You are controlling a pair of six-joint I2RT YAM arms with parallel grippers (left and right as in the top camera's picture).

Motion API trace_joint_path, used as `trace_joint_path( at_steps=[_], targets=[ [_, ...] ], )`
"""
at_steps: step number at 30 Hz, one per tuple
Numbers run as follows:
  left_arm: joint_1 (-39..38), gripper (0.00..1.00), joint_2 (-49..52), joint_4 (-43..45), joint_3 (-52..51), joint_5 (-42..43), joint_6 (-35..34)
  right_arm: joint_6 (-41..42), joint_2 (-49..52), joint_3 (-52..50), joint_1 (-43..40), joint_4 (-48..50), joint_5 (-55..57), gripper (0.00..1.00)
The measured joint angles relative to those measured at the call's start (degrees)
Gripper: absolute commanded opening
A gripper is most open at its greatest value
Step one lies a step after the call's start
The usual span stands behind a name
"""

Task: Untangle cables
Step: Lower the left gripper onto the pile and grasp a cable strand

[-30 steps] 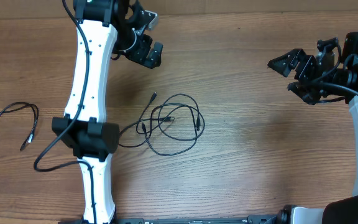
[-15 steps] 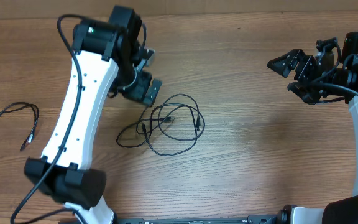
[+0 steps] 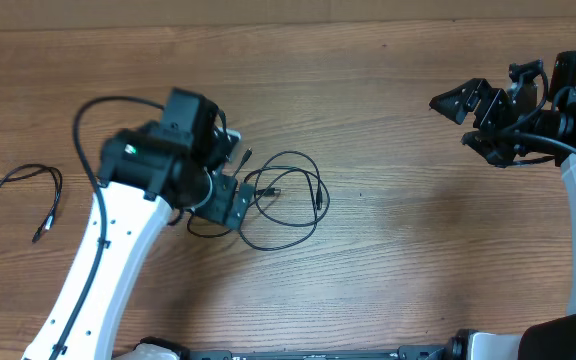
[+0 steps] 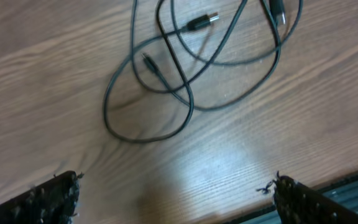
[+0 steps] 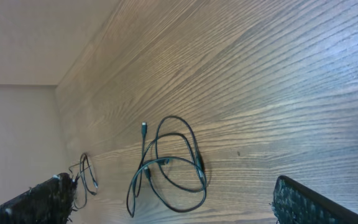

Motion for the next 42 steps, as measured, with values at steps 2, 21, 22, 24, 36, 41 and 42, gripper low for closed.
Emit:
trace_joint_path(
  at_steps=[2,21,22,24,36,41,42],
  targets=[
    [-0.9,1.00,0.0,3.2,-4.0,0.0,-0.2,0.0,0.0,0.0,0.0,0.1,0.0,1.00],
    [-2.4,1.00,19.3,7.5,-8.3,-4.7,-4.4,0.0,0.0,0.0,0.0,0.1,0.0,1.00],
    [-2.4,1.00,20.5,7.9,-8.3,-4.8,-4.4,0.0,0.0,0.0,0.0,0.1,0.0,1.00],
    [-2.4,1.00,21.9,8.7,-8.3,-4.9,-4.5,0.0,0.0,0.0,0.0,0.1,0.0,1.00],
    [-2.4,0.04,22.9,8.9,-8.3,-5.1,-4.4,0.0,0.0,0.0,0.0,0.1,0.0,0.98],
    [-2.4,0.04,22.9,9.3,-8.3,-5.1,-4.3,0.0,0.0,0.0,0.0,0.1,0.0,0.98],
    [-2.4,0.04,22.9,9.3,-8.3,-5.1,-4.3,0.0,0.0,0.0,0.0,0.1,0.0,0.98]
  ],
)
